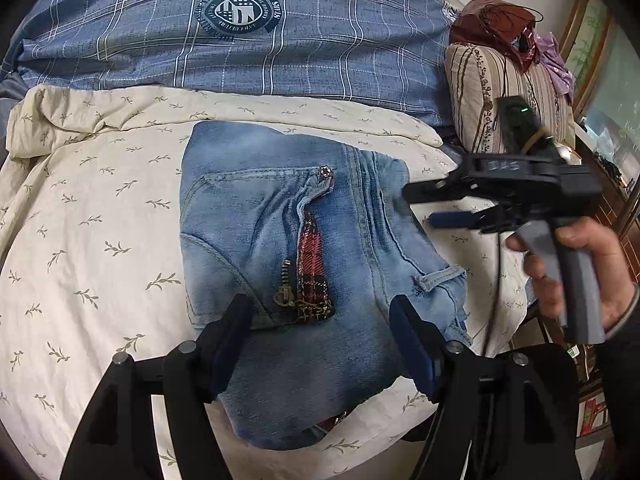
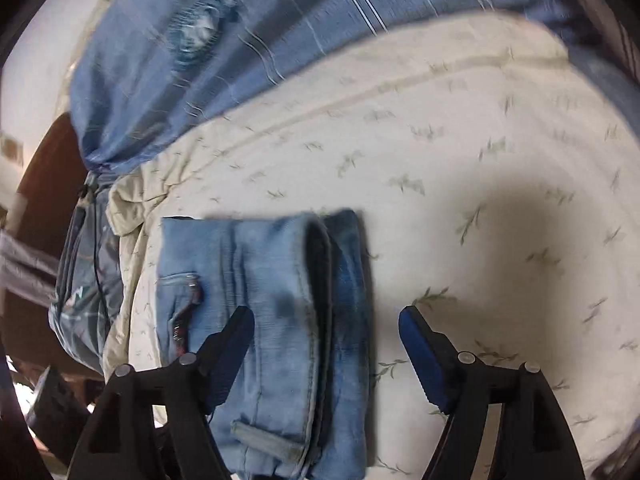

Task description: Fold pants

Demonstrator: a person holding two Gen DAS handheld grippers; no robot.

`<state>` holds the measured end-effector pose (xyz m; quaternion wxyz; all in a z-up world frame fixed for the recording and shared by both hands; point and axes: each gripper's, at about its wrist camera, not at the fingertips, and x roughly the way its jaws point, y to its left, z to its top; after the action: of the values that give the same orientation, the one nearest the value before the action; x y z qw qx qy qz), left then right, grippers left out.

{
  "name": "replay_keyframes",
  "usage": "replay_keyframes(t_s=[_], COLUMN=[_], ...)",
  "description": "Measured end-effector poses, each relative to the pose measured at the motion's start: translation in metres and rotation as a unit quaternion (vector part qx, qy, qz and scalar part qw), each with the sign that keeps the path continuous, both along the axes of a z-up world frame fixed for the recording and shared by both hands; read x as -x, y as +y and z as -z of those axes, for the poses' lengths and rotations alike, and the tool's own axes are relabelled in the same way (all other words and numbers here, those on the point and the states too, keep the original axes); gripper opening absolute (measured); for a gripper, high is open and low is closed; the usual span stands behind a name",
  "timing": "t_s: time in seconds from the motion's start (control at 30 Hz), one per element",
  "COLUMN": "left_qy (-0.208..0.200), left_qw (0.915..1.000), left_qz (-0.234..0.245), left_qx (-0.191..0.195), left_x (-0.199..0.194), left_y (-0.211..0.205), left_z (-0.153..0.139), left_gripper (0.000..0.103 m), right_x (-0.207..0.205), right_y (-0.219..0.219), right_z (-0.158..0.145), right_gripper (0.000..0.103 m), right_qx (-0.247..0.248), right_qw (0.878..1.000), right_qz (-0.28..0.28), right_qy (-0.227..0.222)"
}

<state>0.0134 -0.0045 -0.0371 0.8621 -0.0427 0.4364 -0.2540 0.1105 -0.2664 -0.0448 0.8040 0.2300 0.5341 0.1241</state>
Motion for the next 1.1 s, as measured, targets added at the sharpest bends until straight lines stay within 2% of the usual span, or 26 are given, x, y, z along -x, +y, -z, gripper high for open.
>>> replay_keyframes(t_s=[0.03,0.07,0.1,0.17,0.2,0.27,0.3,0.33,0.4,0.43,0.47,0.6,0.7,0.77,0.8,0.83,0.9,0.93,1.0,1.1], left_qy=[0.0,0.0,0.0,-0.002,-0.002,-0.001,-0.001,-0.004,-0.006,-0.006,-0.005,-0.012,-0.022,-0.028,-0.03,-0.03,-0.02,-0.015,-0.006,0.002], left_qw=[1.0,1.0,1.0,1.0,1.0,1.0,1.0,0.9999,0.9998,0.9998,0.9999,0.9997,0.9994,0.9988,0.9985,0.9981,0.997,0.9965,0.9953,0.9942], left_qz=[0.001,0.0,0.003,0.004,0.003,0.002,0.003,0.002,0.0,-0.002,-0.002,-0.015,-0.025,-0.037,-0.042,-0.051,-0.069,-0.076,-0.089,-0.099], left_qx=[-0.001,-0.001,-0.001,-0.004,-0.004,-0.003,-0.004,-0.01,-0.017,-0.018,-0.016,-0.013,-0.009,-0.014,-0.016,-0.02,-0.029,-0.033,-0.039,-0.043], left_x=[0.0,0.0,0.0,0.0,0.0,0.0,0.0,0.0,0.001,0.002,0.002,0.006,0.009,0.011,0.011,0.011,0.008,0.007,0.006,0.004], left_y=[0.0,0.0,0.0,-0.001,-0.001,-0.002,-0.003,-0.005,-0.006,-0.006,-0.005,0.004,0.014,0.022,0.025,0.03,0.036,0.039,0.045,0.05], left_z=[0.0,0.001,0.001,0.001,0.001,0.002,0.002,0.002,0.002,0.002,0.001,-0.007,-0.016,-0.02,-0.02,-0.02,-0.016,-0.014,-0.009,-0.004], left_gripper=[0.072,0.072,0.072,0.073,0.073,0.073,0.073,0.074,0.074,0.074,0.074,0.074,0.074,0.075,0.076,0.077,0.077,0.077,0.077,0.077], right_x=[-0.002,-0.004,-0.006,-0.005,-0.003,-0.001,-0.004,-0.006,-0.004,-0.002,0.003,0.028,0.044,0.049,0.048,0.048,0.041,0.038,0.041,0.052], right_y=[0.002,0.01,0.017,0.022,0.023,0.028,0.03,0.02,0.016,0.016,0.016,0.008,0.016,0.022,0.027,0.031,0.035,0.03,0.02,0.03], right_z=[0.006,0.01,0.014,0.012,0.005,-0.001,0.006,0.014,0.013,0.011,0.006,-0.031,-0.05,-0.045,-0.033,-0.021,0.021,0.031,0.022,-0.005], right_gripper=[0.077,0.06,0.047,0.03,0.025,0.025,0.025,0.03,0.041,0.063,0.071,0.071,0.071,0.071,0.071,0.071,0.06,0.046,0.046,0.056], right_qx=[-0.006,-0.001,0.014,0.039,0.067,0.109,0.116,0.112,0.104,0.115,0.125,0.091,0.024,-0.027,-0.057,-0.065,-0.048,-0.045,-0.059,-0.015], right_qw=[1.0,1.0,0.999,0.999,0.997,0.993,0.992,0.993,0.994,0.993,0.992,0.993,0.994,0.994,0.992,0.991,0.992,0.993,0.995,0.995], right_qz=[-0.01,-0.024,-0.036,-0.028,-0.021,-0.03,-0.038,-0.042,-0.031,-0.029,-0.027,-0.004,-0.034,-0.064,-0.086,-0.1,-0.12,-0.109,-0.077,-0.092], right_qy=[0.003,0.001,0.002,-0.006,-0.017,-0.032,-0.021,-0.009,-0.015,-0.017,-0.017,-0.069,-0.096,-0.086,-0.071,-0.053,0.009,0.011,0.009,-0.03])
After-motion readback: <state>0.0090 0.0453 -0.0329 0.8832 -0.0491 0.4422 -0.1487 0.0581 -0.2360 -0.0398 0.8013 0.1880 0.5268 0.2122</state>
